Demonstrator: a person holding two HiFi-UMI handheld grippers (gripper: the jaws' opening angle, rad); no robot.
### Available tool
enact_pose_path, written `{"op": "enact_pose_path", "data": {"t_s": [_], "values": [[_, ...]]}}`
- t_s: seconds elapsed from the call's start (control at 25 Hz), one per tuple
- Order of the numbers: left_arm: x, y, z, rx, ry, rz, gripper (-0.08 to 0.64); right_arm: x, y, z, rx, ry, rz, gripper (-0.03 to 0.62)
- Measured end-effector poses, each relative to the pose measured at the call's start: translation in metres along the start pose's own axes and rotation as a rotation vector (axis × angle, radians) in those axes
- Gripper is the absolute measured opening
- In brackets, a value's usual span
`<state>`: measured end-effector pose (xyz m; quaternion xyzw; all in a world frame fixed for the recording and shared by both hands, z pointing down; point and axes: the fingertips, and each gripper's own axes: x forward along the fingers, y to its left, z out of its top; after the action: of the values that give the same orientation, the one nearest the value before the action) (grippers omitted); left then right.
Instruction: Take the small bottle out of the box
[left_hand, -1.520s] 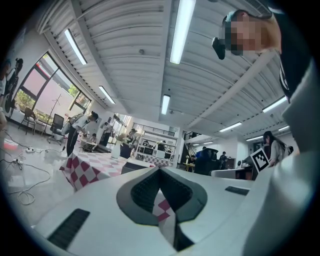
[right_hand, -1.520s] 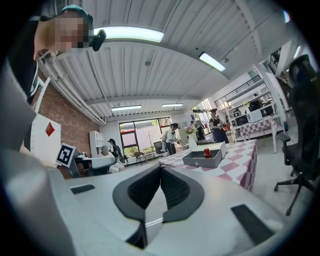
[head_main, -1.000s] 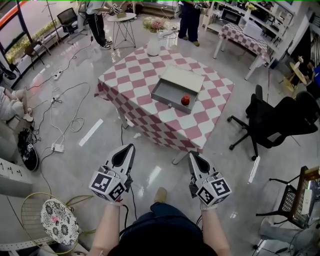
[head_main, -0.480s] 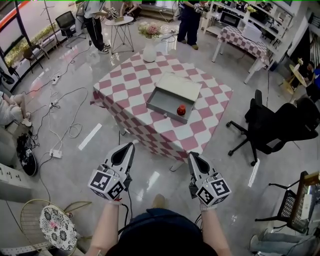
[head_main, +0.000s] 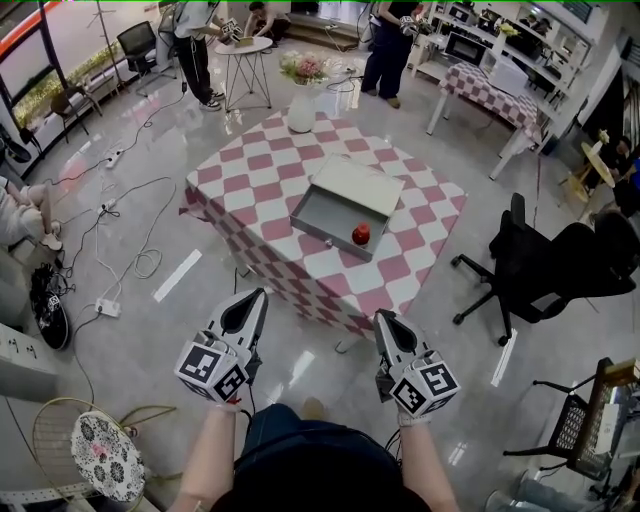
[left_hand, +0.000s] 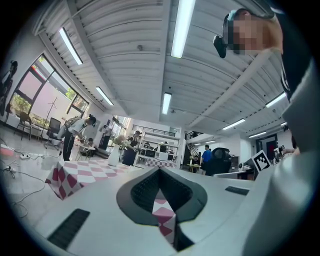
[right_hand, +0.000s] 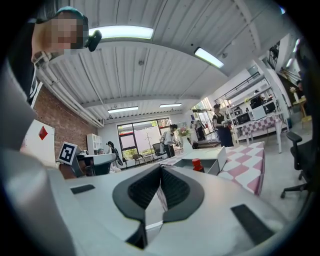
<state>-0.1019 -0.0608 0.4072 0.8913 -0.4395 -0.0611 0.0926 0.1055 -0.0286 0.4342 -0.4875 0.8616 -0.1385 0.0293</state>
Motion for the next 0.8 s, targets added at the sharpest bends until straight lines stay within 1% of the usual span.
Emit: {"op": "enact_pose_path", "data": {"t_s": [0.44,0.6,0.8], "values": [[0.006,-0.008,0.004,0.012,0.009,-0.009,0.014,-0.002,-0.006,0.002,0.029,-0.009,0.004,0.006],[0.004,-0.009,-0.001,0.024,0.032,-0.008,0.014,0.003,-0.008,-0.001,0.036,-0.015,0.000,0.006],[0.008,-0.001,-0.009,0.009,0.044,-0.004,0.014,0.007,-0.011,-0.003,0.046,-0.010,-0.005,0.006]]}}
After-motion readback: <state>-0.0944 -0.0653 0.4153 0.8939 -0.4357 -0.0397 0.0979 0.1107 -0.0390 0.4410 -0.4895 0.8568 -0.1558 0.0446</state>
